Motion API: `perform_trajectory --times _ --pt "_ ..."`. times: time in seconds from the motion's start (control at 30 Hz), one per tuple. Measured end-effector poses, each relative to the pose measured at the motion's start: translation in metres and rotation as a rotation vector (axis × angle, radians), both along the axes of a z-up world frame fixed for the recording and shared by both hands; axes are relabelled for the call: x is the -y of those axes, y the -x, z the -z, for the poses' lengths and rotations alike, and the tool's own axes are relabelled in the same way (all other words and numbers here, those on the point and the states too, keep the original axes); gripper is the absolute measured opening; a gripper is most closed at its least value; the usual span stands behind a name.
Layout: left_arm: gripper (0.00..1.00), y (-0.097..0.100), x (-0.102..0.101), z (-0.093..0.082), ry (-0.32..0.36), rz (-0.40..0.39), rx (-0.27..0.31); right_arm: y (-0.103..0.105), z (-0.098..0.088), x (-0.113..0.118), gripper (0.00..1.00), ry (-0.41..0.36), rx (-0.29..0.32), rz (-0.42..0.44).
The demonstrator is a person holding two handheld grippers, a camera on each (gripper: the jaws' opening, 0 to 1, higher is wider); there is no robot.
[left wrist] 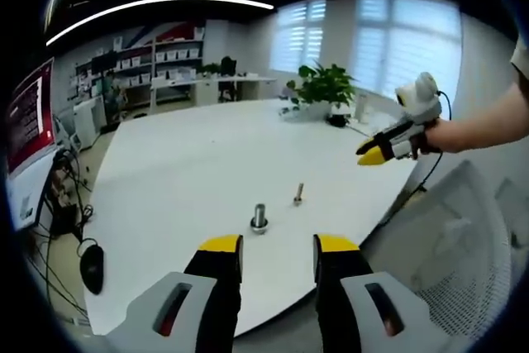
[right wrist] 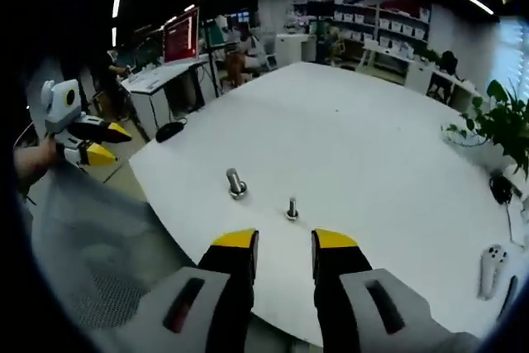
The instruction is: Place the washer onto the threaded stud by aligning its center hole with the stud, sliding it down to the base, and recovering from edge contact or off-axis alignment until the washer reaches the visible bottom stop.
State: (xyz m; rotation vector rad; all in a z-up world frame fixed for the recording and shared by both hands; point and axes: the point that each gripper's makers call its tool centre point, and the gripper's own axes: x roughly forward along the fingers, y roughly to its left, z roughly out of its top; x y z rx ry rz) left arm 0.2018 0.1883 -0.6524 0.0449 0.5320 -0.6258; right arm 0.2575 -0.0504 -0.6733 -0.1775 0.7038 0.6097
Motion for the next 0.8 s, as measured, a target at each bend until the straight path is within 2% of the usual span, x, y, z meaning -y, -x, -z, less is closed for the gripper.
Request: perform_trajectory --times 0.23,0.33,0.4,0.5,0.57,0.67,0.8 --pt "0.32 -0.003 -0.005 -0.001 0.002 -0.028 0.002 0.017 -0.012 -0.002 0.3 -0.078 0.034 0.009" --pt "0.32 -0.004 -0.007 -0.007 0.018 -0.046 0.025 0.023 -0.015 -0.002 0.3 -0.112 0.047 0.018" --pt "0.32 -0.007 -0.01 -0.013 0.031 -0.066 0.05 0.028 -0.015 0.0 0.31 -0.114 0.038 0.032" --pt "0.33 -0.007 -0.01 -0.012 0.035 -0.067 0.041 0.035 -0.019 -0.002 0.31 -0.123 0.051 0.016" --pt "0.33 -0.007 -0.009 -0.011 0.021 -0.065 0.045 0.039 -0.02 -0.002 0.31 -0.119 0.061 0.007" --pt "0.32 -0.008 -0.009 -0.019 -0.008 -0.065 0.098 0.047 -0.017 -0.002 0.31 -0.135 0.054 0.004" --pt "0.32 -0.008 -0.011 -0.013 -0.053 -0.071 0.085 0.05 -0.01 0.004 0.31 -0.115 0.057 0.034"
